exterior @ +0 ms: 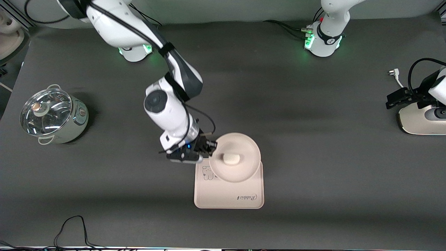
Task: Place bun in plate and plate on tray
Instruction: 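Carry the plate with the right gripper and lower it onto the tray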
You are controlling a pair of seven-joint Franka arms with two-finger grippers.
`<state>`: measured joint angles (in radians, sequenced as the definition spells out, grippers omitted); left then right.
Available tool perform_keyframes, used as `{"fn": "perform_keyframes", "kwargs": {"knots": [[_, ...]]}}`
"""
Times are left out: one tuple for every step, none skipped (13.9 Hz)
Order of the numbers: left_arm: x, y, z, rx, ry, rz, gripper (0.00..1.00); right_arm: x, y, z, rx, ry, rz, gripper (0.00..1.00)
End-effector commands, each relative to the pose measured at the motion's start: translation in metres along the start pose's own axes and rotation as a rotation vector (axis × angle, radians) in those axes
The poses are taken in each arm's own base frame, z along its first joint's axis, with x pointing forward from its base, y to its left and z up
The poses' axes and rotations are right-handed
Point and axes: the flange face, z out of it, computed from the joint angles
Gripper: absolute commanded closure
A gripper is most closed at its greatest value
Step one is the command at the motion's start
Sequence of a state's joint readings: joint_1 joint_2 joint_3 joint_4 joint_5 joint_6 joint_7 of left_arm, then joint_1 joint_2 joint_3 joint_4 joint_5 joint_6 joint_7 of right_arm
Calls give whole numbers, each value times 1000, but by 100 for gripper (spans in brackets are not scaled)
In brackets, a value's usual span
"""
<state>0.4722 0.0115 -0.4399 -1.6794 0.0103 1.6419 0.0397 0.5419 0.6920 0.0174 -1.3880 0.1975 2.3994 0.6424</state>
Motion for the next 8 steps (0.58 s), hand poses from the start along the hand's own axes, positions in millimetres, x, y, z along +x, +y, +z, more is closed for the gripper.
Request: {"fn": "perform_keyframes", "kwargs": {"knots": [[-3, 3, -4, 4, 15, -14, 0, 37, -12, 25, 47, 9, 17, 100], [-2, 3, -4, 4, 18, -14, 0, 43, -11, 38, 50, 17, 18, 100], [-2, 2, -4, 4, 18, -16, 0, 47, -9, 48, 53, 23, 19, 100], [-2, 2, -4, 3, 18, -16, 0, 51, -1, 62, 39, 31, 22, 100], [-2, 3, -3, 2, 19, -14, 0, 52, 6, 74, 31, 36, 22, 100], [-2, 2, -3, 2, 19, -16, 0, 51, 13, 91, 32, 49, 27, 100], [-1, 3, -3, 1, 17, -14, 0, 51, 18, 102, 40, 66, 28, 100], [-1, 2, -3, 1, 19, -16, 0, 50, 23, 111, 37, 66, 32, 100]]}}
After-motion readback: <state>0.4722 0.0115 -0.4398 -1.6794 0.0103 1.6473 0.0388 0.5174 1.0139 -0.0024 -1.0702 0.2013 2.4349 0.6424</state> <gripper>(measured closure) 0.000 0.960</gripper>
